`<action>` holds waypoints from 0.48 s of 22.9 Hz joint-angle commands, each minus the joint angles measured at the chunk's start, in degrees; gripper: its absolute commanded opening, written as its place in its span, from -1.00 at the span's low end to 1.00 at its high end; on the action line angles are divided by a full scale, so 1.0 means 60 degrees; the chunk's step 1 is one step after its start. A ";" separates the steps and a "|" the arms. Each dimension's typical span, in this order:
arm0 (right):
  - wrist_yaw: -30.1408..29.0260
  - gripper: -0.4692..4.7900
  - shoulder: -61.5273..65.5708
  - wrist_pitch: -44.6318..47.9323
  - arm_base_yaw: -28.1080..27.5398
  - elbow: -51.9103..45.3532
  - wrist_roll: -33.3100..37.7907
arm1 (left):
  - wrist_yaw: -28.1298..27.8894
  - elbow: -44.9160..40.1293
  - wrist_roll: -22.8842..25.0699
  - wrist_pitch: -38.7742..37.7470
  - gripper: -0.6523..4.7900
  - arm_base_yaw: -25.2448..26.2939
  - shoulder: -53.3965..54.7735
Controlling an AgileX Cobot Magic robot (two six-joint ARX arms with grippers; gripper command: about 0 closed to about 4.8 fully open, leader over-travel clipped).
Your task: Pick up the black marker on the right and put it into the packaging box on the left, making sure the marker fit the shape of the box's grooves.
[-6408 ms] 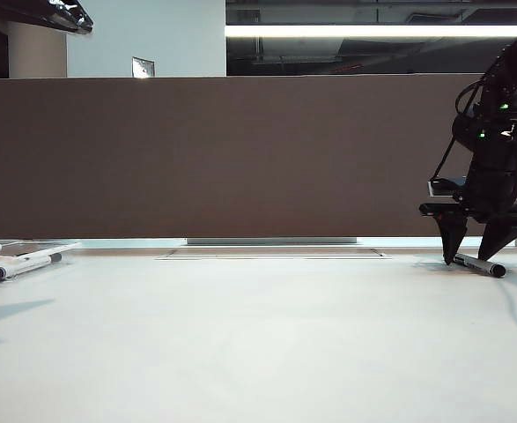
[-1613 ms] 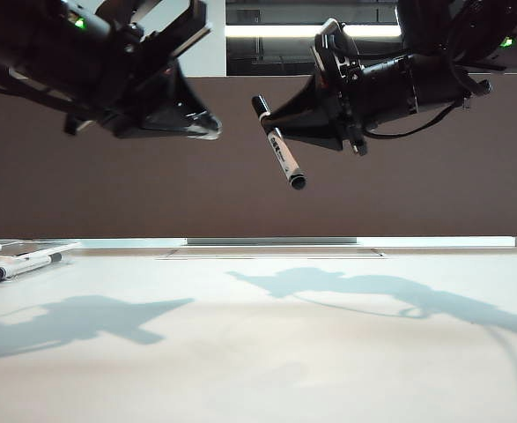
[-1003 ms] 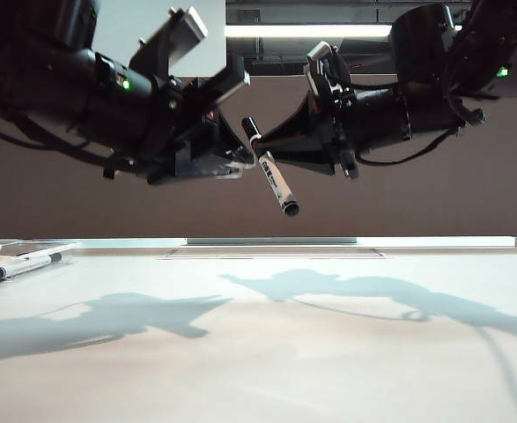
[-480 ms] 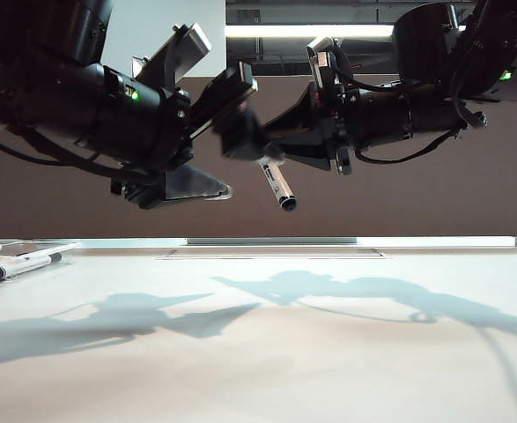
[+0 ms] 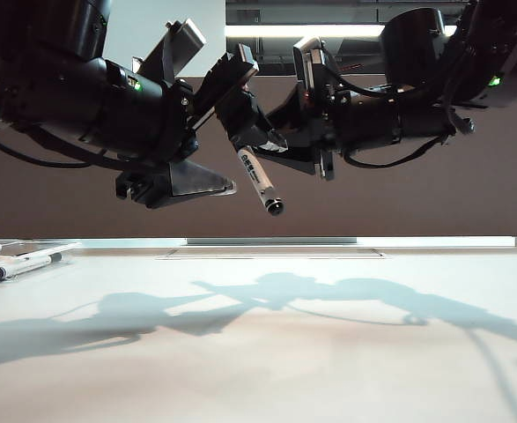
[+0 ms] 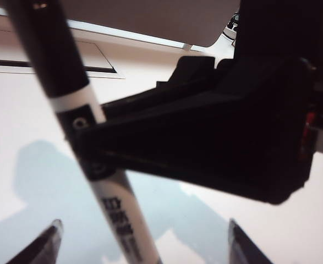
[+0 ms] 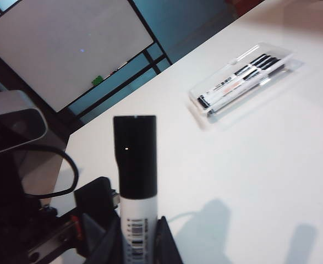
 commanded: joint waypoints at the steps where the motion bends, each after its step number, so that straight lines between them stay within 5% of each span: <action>1: -0.0244 -0.84 -0.0066 0.0222 0.0051 0.0025 0.0047 | 0.0025 0.0033 -0.0036 0.0280 0.64 -0.0022 -0.0015; 11: -0.0441 -0.84 -0.0066 0.0153 0.0106 0.0025 0.0051 | 0.0033 0.0033 -0.0025 0.0280 0.45 -0.0018 -0.0015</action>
